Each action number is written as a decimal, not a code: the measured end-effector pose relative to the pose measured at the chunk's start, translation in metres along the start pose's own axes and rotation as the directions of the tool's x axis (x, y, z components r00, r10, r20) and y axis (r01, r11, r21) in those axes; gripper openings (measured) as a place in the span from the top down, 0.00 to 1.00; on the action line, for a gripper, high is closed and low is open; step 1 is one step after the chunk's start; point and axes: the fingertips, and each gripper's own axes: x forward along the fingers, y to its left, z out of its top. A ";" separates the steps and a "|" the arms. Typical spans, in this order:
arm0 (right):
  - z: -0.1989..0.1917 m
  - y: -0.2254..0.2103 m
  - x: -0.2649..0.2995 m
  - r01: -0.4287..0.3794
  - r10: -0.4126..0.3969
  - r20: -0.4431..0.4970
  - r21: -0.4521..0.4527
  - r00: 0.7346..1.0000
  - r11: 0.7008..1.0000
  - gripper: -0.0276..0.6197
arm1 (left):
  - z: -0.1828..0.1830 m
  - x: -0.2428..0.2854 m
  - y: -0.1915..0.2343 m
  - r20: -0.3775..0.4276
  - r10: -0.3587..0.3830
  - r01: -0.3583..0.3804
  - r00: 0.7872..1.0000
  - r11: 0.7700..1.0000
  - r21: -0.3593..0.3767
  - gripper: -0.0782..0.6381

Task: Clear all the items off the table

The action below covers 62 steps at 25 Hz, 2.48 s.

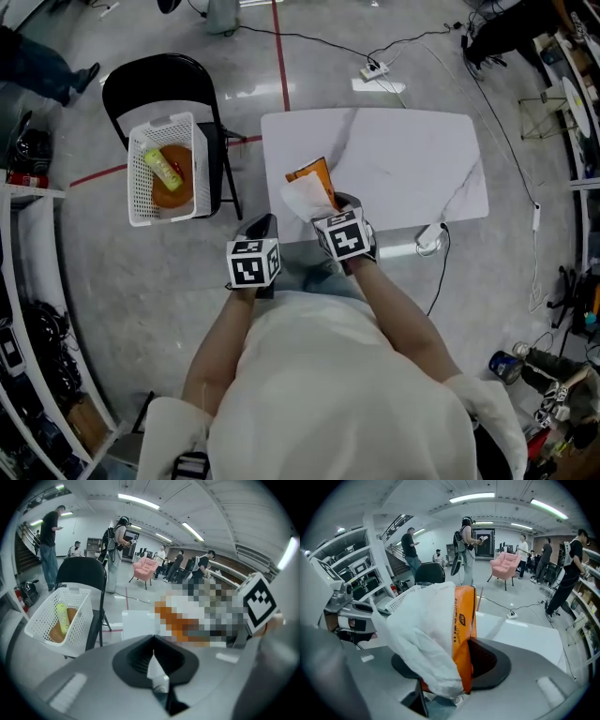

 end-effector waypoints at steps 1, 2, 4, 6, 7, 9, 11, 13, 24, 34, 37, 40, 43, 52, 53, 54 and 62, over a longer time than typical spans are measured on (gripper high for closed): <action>0.006 0.006 0.004 -0.004 0.003 -0.002 -0.006 1.000 1.000 0.57 | 0.002 -0.002 0.009 0.001 0.005 -0.005 1.000 1.000 -0.003 0.88; 0.012 0.011 0.008 -0.007 0.007 -0.002 -0.012 1.000 1.000 0.57 | 0.004 -0.004 0.018 0.002 0.010 -0.010 1.000 1.000 -0.006 0.88; 0.024 0.021 0.016 -0.014 0.013 -0.001 -0.026 1.000 1.000 0.57 | 0.008 -0.006 0.036 0.006 0.023 -0.023 1.000 1.000 -0.017 0.88; 0.034 0.032 0.024 -0.023 0.023 -0.004 -0.043 1.000 0.999 0.57 | 0.011 -0.010 0.054 0.012 0.038 -0.038 0.999 0.999 -0.035 0.88; 0.038 0.037 0.028 -0.029 0.028 -0.008 -0.054 1.000 0.998 0.57 | 0.012 -0.012 0.062 0.015 0.047 -0.046 0.999 0.998 -0.046 0.88; 0.047 0.048 0.034 -0.040 0.039 -0.014 -0.076 0.999 0.996 0.57 | 0.015 -0.017 0.078 0.020 0.065 -0.063 0.998 0.996 -0.067 0.88; 0.057 0.059 0.041 -0.054 0.052 -0.019 -0.098 0.998 0.994 0.57 | 0.017 -0.022 0.094 0.027 0.083 -0.080 0.996 0.993 -0.090 0.88; 0.067 0.071 0.049 -0.067 0.065 -0.024 -0.122 0.998 0.990 0.57 | 0.020 -0.026 0.112 0.035 0.101 -0.096 0.994 0.989 -0.116 0.88; 0.127 0.150 0.099 -0.167 0.158 -0.055 -0.261 0.986 0.951 0.57 | 0.028 -0.048 0.213 0.058 0.214 -0.192 0.975 0.946 -0.261 0.88; 0.157 0.214 0.137 -0.244 0.223 -0.100 -0.348 0.970 0.905 0.57 | 0.021 -0.068 0.284 0.048 0.288 -0.255 0.956 0.904 -0.345 0.88; 0.162 0.231 0.148 -0.263 0.238 -0.113 -0.362 0.965 0.894 0.57 | 0.019 -0.073 0.301 0.041 0.298 -0.264 0.954 0.896 -0.357 0.88; 0.168 0.247 0.158 -0.278 0.251 -0.120 -0.372 0.961 0.886 0.57 | 0.016 -0.078 0.316 0.036 0.308 -0.273 0.951 0.888 -0.369 0.88; 0.170 0.260 0.168 -0.294 0.264 -0.130 -0.382 0.956 0.876 0.57 | 0.014 -0.080 0.328 0.032 0.316 -0.281 0.948 0.881 -0.380 0.88; 0.172 0.302 0.196 -0.338 0.284 -0.188 -0.407 0.940 0.849 0.57 | 0.003 -0.087 0.362 0.015 0.327 -0.291 0.945 0.861 -0.418 0.88; 0.171 0.305 0.200 -0.342 0.285 -0.195 -0.410 0.938 0.845 0.57 | 0.001 -0.086 0.365 0.011 0.328 -0.292 0.945 0.858 -0.422 0.88; 0.171 0.308 0.205 -0.346 0.286 -0.201 -0.414 0.937 0.842 0.57 | -0.002 -0.085 0.368 0.008 0.329 -0.294 0.944 0.855 -0.427 0.88; 0.161 0.331 0.236 -0.395 0.299 -0.278 -0.414 0.913 0.820 0.57 | -0.023 -0.076 0.388 -0.032 0.330 -0.306 0.943 0.826 -0.473 0.88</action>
